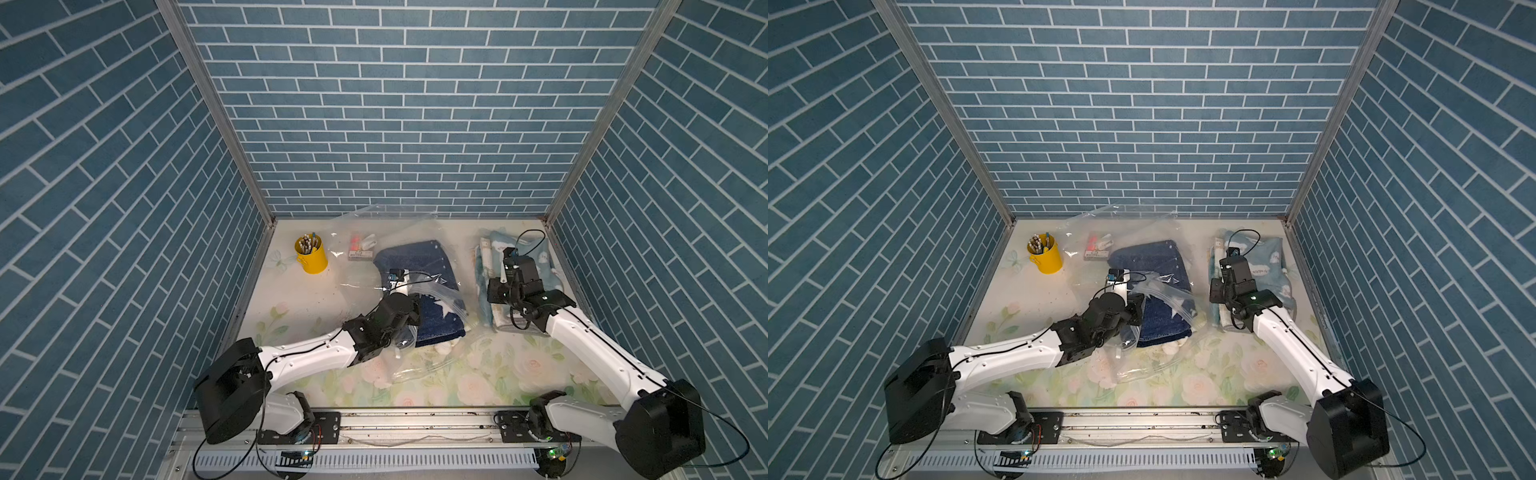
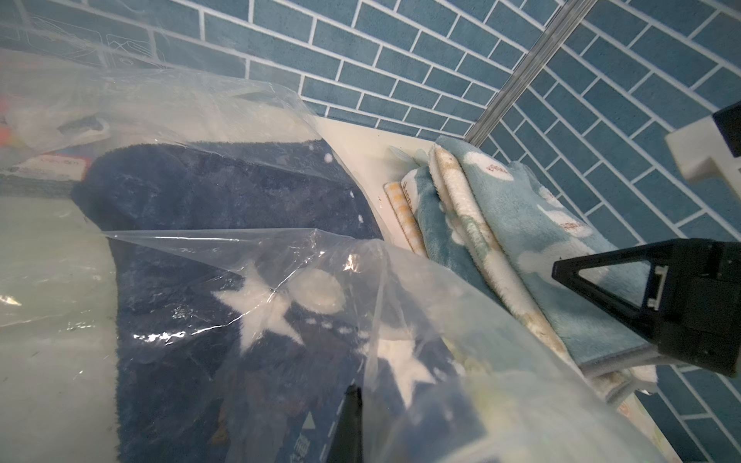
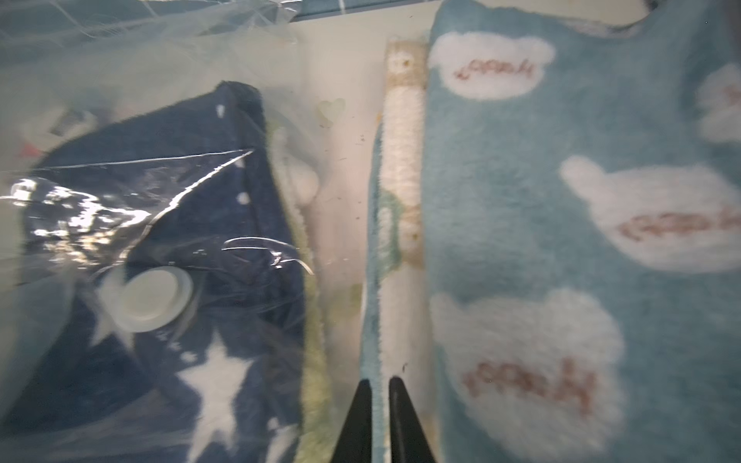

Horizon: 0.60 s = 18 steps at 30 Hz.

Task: Take the blanket out of the vacuum bag
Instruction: Place the blanket at the center of the board.

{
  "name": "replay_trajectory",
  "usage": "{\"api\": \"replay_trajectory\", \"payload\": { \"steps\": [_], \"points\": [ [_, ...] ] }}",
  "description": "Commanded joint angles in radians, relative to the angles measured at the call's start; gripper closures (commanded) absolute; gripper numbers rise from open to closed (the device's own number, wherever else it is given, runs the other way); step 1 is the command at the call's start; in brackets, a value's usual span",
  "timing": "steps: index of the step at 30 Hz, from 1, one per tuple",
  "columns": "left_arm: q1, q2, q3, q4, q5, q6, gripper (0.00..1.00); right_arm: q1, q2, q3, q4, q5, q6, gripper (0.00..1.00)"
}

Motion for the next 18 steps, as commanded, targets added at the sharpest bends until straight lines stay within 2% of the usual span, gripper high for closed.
{"api": "replay_trajectory", "payload": {
  "steps": [1,3,5,8,10,13,18],
  "points": [
    [0.012,-0.002,0.006,-0.024,-0.007,-0.001,1.00,0.008,0.021,0.009,-0.038,0.228,-0.053,0.91],
    [0.012,0.001,0.005,-0.024,-0.005,0.000,1.00,0.008,0.026,0.008,-0.044,0.236,-0.050,0.82],
    [0.012,0.009,0.008,-0.020,-0.002,0.001,1.00,0.008,0.035,0.011,-0.040,0.232,-0.050,0.69],
    [0.013,0.022,0.023,-0.021,0.011,0.003,1.00,0.008,0.069,0.010,-0.050,0.201,-0.050,0.58],
    [0.013,0.021,0.022,-0.017,0.011,0.003,1.00,0.009,0.072,-0.008,-0.033,0.158,-0.044,0.54],
    [0.013,0.018,0.015,-0.014,0.007,0.002,1.00,0.008,0.083,-0.025,-0.037,0.198,-0.028,0.48],
    [0.013,0.013,-0.001,-0.002,0.013,0.000,1.00,0.008,0.135,-0.025,-0.065,0.264,0.018,0.50]
  ]
}}
